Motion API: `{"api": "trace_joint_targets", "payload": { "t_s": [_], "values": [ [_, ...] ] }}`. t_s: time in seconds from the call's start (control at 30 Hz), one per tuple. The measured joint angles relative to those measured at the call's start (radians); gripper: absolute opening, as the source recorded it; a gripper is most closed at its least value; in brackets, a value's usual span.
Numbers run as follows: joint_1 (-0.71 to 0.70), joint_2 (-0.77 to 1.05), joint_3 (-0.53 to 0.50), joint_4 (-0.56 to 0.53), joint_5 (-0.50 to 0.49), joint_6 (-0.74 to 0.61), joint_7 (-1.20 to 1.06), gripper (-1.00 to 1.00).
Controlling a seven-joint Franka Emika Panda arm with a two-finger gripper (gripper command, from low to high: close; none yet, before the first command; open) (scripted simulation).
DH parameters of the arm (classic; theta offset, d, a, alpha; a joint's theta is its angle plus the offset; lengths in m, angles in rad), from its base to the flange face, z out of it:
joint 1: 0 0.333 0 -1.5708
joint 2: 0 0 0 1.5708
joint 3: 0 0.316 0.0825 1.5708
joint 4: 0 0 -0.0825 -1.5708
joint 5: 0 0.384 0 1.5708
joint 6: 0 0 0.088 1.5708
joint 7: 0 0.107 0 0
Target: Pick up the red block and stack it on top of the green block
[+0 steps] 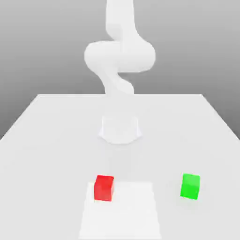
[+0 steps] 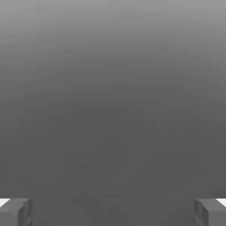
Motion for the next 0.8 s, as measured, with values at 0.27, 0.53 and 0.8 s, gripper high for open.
{"api": "trace_joint_targets", "payload": {
  "t_s": [0.27, 0.53, 0.8],
  "values": [
    [-0.024, 0.275, -0.024, -0.214, -0.004, 0.190, 0.006, 0.00],
    [-0.053, 0.581, -0.048, -0.440, -0.010, 0.396, 0.015, 0.00],
    [-0.074, 0.896, -0.030, -0.472, 0.036, 0.648, -0.017, 0.00]
  ]
}}
